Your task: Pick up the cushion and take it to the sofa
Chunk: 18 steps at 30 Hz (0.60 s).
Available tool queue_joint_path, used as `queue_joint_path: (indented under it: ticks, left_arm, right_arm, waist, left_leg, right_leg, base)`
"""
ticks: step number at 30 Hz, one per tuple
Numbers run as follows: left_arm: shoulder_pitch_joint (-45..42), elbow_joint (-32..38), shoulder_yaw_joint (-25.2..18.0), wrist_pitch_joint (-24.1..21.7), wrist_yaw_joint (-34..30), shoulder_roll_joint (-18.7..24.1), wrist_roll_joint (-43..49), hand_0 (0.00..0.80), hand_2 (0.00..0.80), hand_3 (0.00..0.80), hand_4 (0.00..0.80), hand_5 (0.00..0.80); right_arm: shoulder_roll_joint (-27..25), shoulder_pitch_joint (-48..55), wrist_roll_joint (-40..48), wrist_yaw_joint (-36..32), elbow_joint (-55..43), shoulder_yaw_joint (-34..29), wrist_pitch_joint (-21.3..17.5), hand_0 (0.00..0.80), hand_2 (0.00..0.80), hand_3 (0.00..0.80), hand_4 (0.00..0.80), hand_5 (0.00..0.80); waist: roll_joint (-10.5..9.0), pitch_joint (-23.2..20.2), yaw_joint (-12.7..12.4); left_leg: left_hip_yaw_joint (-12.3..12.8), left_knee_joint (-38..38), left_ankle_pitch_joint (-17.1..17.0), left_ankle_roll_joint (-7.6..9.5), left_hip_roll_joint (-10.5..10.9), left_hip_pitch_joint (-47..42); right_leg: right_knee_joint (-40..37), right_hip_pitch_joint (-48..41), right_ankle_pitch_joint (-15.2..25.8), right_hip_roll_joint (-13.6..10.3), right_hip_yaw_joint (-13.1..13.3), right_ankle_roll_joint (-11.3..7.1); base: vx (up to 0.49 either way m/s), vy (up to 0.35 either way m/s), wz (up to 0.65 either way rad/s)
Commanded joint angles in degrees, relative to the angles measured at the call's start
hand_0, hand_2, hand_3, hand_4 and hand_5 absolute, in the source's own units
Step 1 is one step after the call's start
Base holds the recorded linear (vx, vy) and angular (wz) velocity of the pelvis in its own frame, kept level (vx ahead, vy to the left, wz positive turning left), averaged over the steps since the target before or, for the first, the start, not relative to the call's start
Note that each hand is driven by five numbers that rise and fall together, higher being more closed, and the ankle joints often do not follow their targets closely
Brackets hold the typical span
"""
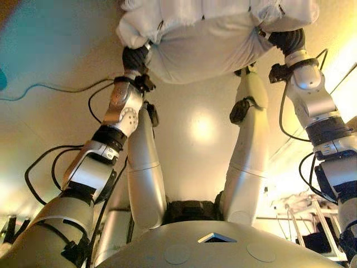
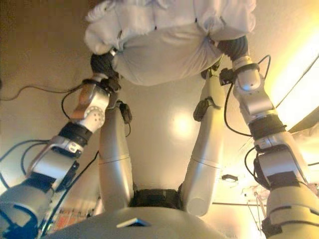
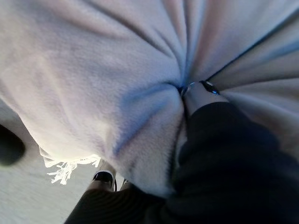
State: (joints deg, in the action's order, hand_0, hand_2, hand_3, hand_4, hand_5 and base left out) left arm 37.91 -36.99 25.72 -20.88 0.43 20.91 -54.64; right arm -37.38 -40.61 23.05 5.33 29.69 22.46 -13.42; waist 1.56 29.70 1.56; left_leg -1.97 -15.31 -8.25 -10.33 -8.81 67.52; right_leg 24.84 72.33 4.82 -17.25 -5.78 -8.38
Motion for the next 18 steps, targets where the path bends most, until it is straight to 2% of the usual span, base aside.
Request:
queue_joint_path:
  ticks: [1, 5, 9, 11, 15, 18]
  left_arm:
    - [-1.46, 11.61, 2.35, -5.03, -0.8, -5.9, 9.06, 0.8, 0.8, 0.8, 0.8, 0.8]
    - [-6.49, 15.02, 1.72, -9.27, 2.57, -6.26, 12.83, 0.8, 0.8, 0.8, 0.8, 0.8]
    - [-12.11, 21.18, -0.11, -11.28, 6.01, -5.34, 16.11, 0.8, 0.8, 0.8, 0.8, 0.8]
    - [-14.41, 24.13, -0.76, -11.62, 6.49, -4.55, 16.77, 0.8, 0.8, 0.8, 0.8, 0.8]
    - [-21.18, 31.36, -3.99, -11.84, 4.12, -1.41, 16.61, 0.8, 0.8, 0.8, 0.8, 0.8]
    - [-26.07, 35.46, -5.61, -11.27, 1.34, -0.19, 15.96, 0.8, 0.8, 0.8, 0.8, 0.8]
  right_arm:
    - [6.39, 1.21, -5.36, -2.95, -13.78, 1.49, -9.15, 0.8, 0.8, 0.8, 0.8, 0.8]
    - [6.88, 6.96, -9.85, 0.41, -16.7, 0.41, -11.01, 0.8, 0.8, 0.8, 0.8, 0.8]
    - [7.73, 14.44, -14.44, 1.49, -22.63, -1.85, -11.57, 0.8, 0.8, 0.8, 0.8, 0.8]
    - [7.8, 17.64, -16.01, 1.62, -25.27, -3.05, -12.25, 0.8, 0.8, 0.8, 0.8, 0.8]
    - [7.72, 26.8, -16.13, 0.9, -32.13, -6.46, -15.02, 0.8, 0.8, 0.8, 0.8, 0.8]
    - [9.36, 31.96, -16.82, 1.48, -35.49, -7.98, -16.0, 0.8, 0.8, 0.8, 0.8, 0.8]
  waist:
    - [-1.81, 0.09, -1.19]
    - [-2.06, 0.09, -1.1]
    - [-2.65, 0.09, -1.18]
    - [-2.75, 0.09, -1.33]
    - [-3.0, 0.09, -1.77]
    - [-2.73, -3.28, -1.31]
  left_leg:
    - [-0.89, -1.0, 2.2, 1.5, -0.56, -2.39]
    - [0.93, 1.39, 2.14, 1.46, -0.71, -11.31]
    - [4.05, 3.93, 3.41, 1.78, -0.37, -23.65]
    - [4.68, 4.6, 4.16, 2.22, -0.11, -28.4]
    - [5.21, 4.61, 7.04, 3.53, 0.69, -40.9]
    - [4.2, 5.7, 8.2, 4.54, 1.23, -46.22]
  right_leg:
    - [-5.55, -7.72, 1.46, -1.05, 1.16, -4.87]
    - [-8.87, -16.1, 2.43, -1.63, -0.69, -4.95]
    - [-11.82, -27.86, 2.97, -2.55, -2.98, -5.49]
    - [-11.93, -32.16, 2.64, -2.65, -3.22, -5.44]
    - [-11.25, -44.77, -0.1, -1.92, -2.32, -4.84]
    - [-11.67, -50.91, -2.9, -0.45, 0.08, -4.21]
  base:
    - [0.008, 0.053, -0.09]
    - [0.041, 0.056, -0.11]
    - [0.044, 0.059, -0.1]
    - [0.061, 0.032, -0.04]
    - [0.09, -0.025, 0.09]
    - [0.164, -0.086, 0.18]
